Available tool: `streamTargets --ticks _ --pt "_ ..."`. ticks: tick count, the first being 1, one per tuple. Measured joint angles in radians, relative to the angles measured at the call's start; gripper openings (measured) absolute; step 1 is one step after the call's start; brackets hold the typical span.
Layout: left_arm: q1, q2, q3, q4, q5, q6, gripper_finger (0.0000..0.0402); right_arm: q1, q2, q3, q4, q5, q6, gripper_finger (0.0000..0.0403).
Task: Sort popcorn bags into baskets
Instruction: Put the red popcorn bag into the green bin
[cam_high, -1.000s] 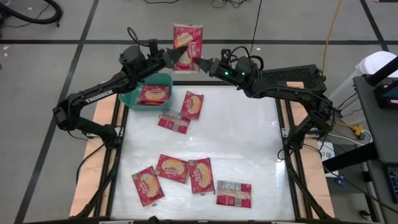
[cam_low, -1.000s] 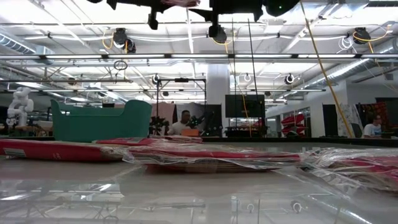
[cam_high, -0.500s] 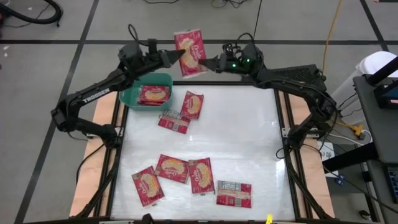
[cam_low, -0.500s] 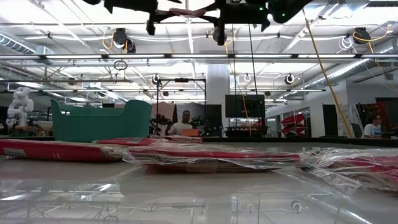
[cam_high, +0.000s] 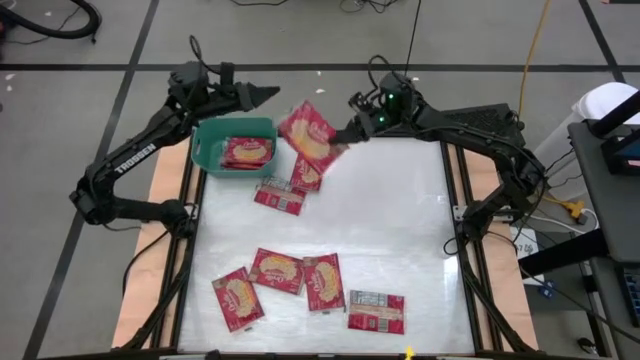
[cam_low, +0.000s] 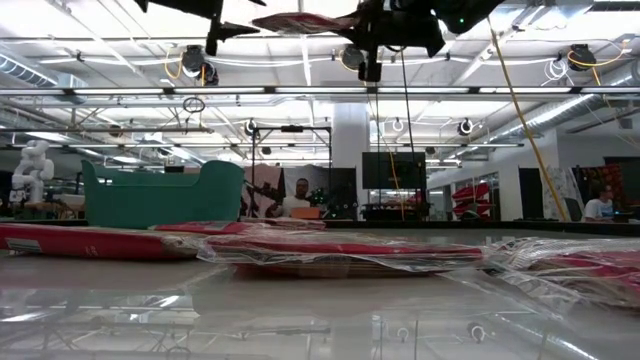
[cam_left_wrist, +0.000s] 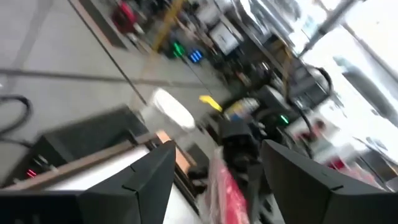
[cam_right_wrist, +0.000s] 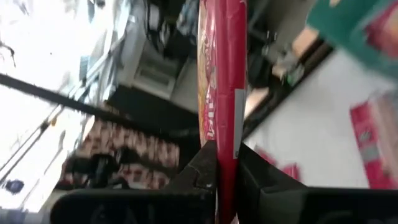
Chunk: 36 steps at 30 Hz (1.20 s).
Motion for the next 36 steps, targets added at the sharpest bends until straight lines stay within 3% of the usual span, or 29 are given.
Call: streamTargets --ticks 7,17,30,36 --pt "-0.022 0.038 -0.001 -0.109 0.184 0.029 0.0241 0.059 0.000 0.000 -0.125 -0.082 -0.060 0.0014" --pt "-0.128 0.107 0.000 -0.264 0.367 0.119 0.0241 0.115 0.008 0.000 -0.228 -0.131 -0.113 0.0013" --pt "-0.216 0.131 0.000 -0.280 0.395 0.209 0.0239 0.126 0.008 0.000 -0.277 -0.101 -0.137 0.0013" --pt "-0.220 0.142 0.000 -0.276 0.391 0.218 0.0189 0.133 0.022 -0.001 -0.275 -0.075 -0.159 0.0013"
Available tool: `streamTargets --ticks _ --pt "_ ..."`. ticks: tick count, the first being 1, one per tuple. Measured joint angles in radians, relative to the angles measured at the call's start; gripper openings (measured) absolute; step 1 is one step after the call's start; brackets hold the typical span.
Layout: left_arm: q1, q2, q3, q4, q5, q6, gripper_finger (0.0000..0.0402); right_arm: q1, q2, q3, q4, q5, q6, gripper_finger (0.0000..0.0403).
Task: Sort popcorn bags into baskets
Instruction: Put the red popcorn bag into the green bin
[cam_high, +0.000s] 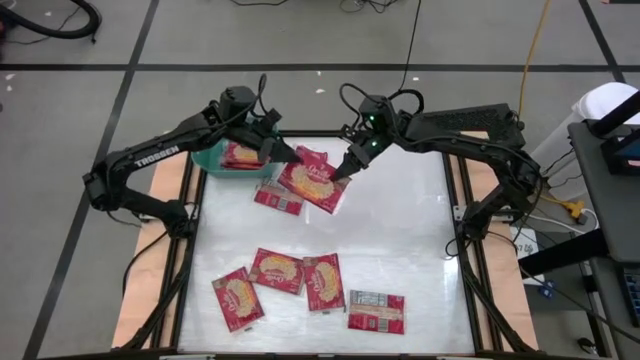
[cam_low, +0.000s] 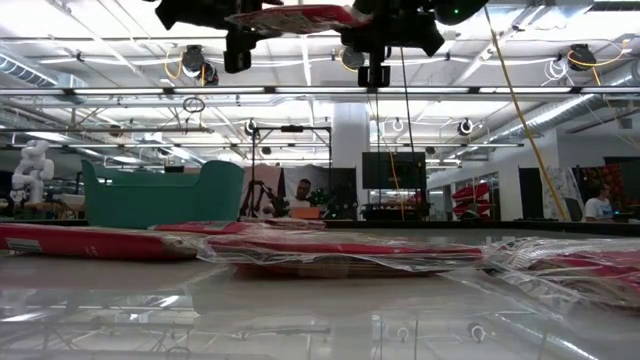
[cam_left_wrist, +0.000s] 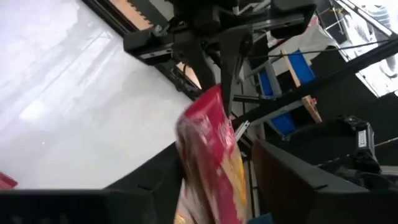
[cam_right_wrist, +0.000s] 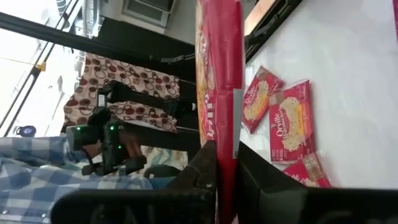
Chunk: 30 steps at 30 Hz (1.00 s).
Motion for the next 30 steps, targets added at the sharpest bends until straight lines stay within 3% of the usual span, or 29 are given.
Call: streamTargets --ticks 10,17,23,30 --pt "0.012 0.050 0.000 -0.009 -0.004 0.048 0.0021 0.003 0.015 -0.001 -0.002 0.053 -0.048 0.0019" --pt "0.120 0.038 0.000 -0.004 0.003 0.048 0.0034 -0.041 0.014 0.000 0.017 0.146 -0.035 0.0072" --pt "0.243 0.007 0.000 -0.006 0.031 0.075 0.0017 -0.124 0.014 0.000 0.032 0.185 0.024 0.0128" --pt "0.395 0.000 0.000 -0.061 0.025 0.156 0.0029 -0.202 0.014 0.000 0.030 0.179 0.028 0.0150"
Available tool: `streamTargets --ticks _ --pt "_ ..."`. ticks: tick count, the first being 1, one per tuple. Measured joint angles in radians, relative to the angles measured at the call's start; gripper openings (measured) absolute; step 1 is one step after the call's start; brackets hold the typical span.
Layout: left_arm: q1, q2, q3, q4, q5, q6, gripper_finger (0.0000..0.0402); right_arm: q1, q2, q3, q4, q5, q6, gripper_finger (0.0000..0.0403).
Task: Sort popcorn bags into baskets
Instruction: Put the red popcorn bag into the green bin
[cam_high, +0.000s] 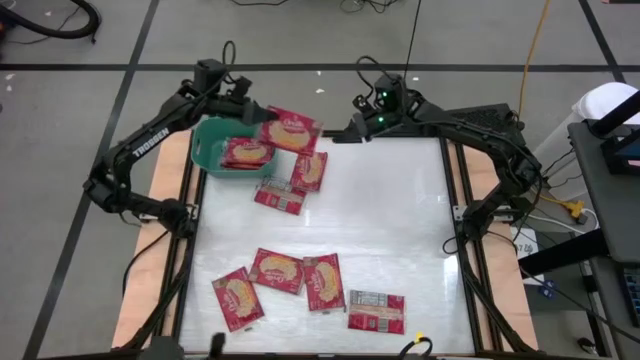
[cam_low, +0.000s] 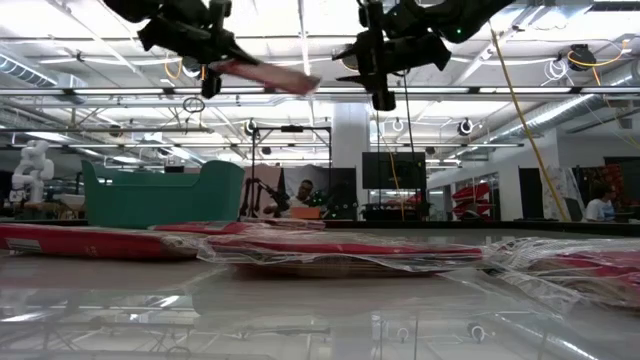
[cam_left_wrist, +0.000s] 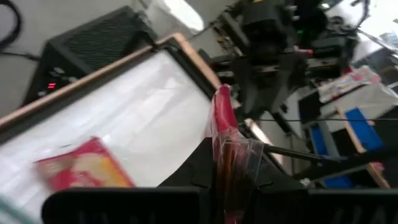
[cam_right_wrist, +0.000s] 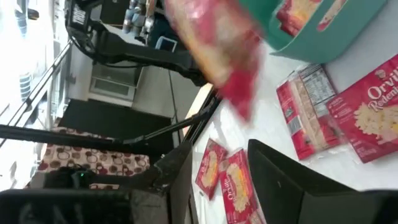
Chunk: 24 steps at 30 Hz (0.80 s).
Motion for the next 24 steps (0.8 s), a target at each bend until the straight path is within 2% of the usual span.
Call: streamTargets --ticks 8,14,18,24 --pt "0.174 0.000 0.000 -0.214 -0.035 0.183 0.0018 -0.044 0.000 0.000 0.021 0.000 0.000 0.0150" --pt "0.289 0.000 0.000 -0.359 -0.096 0.291 0.0035 -0.051 0.000 0.000 0.075 0.004 0.008 0.0151" --pt "0.293 0.005 -0.002 -0.387 -0.166 0.324 0.0023 -0.051 0.000 0.000 0.102 0.056 0.006 0.0151" --pt "0.285 0.006 -0.026 -0.380 -0.332 0.242 0.0022 -0.051 0.000 0.000 0.099 0.083 0.027 0.0151"
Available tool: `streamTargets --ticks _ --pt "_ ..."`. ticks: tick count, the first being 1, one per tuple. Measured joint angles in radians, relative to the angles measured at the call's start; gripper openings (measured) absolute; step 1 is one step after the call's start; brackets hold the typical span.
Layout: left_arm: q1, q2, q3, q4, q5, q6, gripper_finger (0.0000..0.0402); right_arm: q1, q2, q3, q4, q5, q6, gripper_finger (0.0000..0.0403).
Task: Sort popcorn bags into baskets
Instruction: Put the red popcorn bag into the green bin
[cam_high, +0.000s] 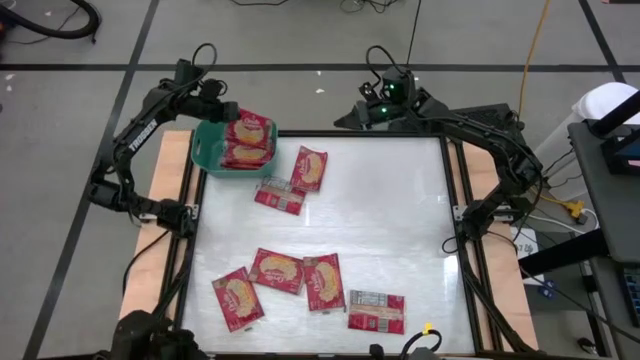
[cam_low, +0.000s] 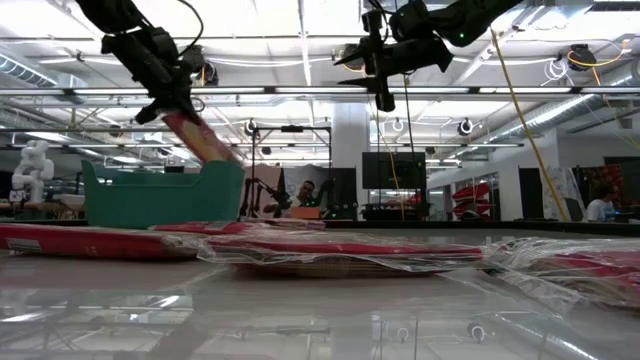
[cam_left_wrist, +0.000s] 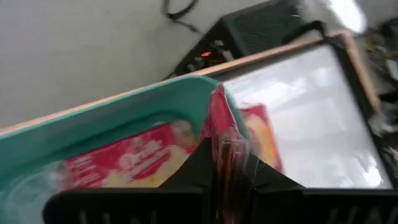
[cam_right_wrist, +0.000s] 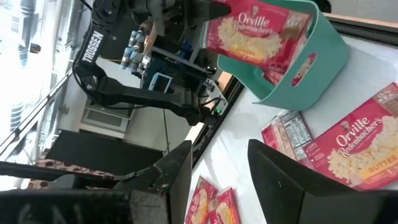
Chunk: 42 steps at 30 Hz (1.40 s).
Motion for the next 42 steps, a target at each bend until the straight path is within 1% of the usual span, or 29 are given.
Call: streamTargets --ticks 1,5,9,12,16,21,23,25,28,29,32,35,37,38,40,42 --pt "0.000 0.000 -0.007 0.003 -0.013 -0.015 0.0027 0.000 0.000 0.000 -0.001 0.000 0.000 0.0151" --pt "-0.010 0.000 -0.028 0.035 -0.011 -0.059 0.0034 0.000 0.000 0.000 -0.002 0.000 0.000 0.0151" --pt "-0.039 -0.004 -0.031 0.031 -0.008 -0.099 0.0018 0.000 0.000 0.000 -0.002 0.000 0.000 0.0151" --pt "-0.063 -0.030 -0.031 0.034 -0.020 -0.156 0.0017 0.000 0.000 0.000 -0.002 0.000 0.000 0.0151" --pt "-0.113 -0.069 -0.031 0.077 -0.109 -0.223 0.0020 0.000 0.000 0.000 -0.002 0.000 0.000 0.0151" --pt "-0.172 -0.138 -0.031 0.107 -0.148 -0.342 0.0019 0.000 0.000 0.000 -0.002 -0.004 -0.008 0.0151" --pt "-0.223 -0.171 -0.031 0.107 -0.188 -0.377 0.0017 0.000 0.000 0.000 -0.002 -0.005 -0.017 0.0151" --pt "-0.287 -0.203 -0.033 0.104 -0.262 -0.400 0.0017 0.000 0.000 0.000 -0.002 -0.006 -0.026 0.0151" --pt "-0.372 -0.266 -0.096 0.120 -0.404 -0.467 0.0019 0.000 0.000 0.000 -0.003 -0.011 -0.031 0.0151" --pt "-0.398 -0.292 -0.131 0.152 -0.439 -0.497 0.0022 0.000 0.000 0.000 -0.002 -0.021 -0.034 0.0151" --pt "-0.477 -0.386 -0.265 0.304 -0.514 -0.595 0.0028 0.000 0.000 0.000 -0.003 -0.057 -0.047 0.0151" --pt "-0.530 -0.441 -0.421 0.538 -0.577 -0.623 0.0022 0.000 0.000 0.000 -0.003 -0.062 -0.068 0.0151" --pt "-0.523 -0.451 -0.501 0.680 -0.590 -0.598 0.0017 0.000 0.000 0.000 -0.003 -0.063 -0.072 0.0151" --pt "-0.510 -0.452 -0.524 0.720 -0.593 -0.591 0.0017 0.000 0.000 0.000 -0.003 -0.065 -0.072 0.0151" --pt "-0.477 -0.451 -0.548 0.738 -0.592 -0.580 0.0017 0.000 0.000 0.000 -0.003 -0.072 -0.074 0.0151" --pt "-0.438 -0.439 -0.560 0.735 -0.580 -0.537 0.0017 0.000 0.000 0.000 -0.003 -0.100 -0.075 0.0151"
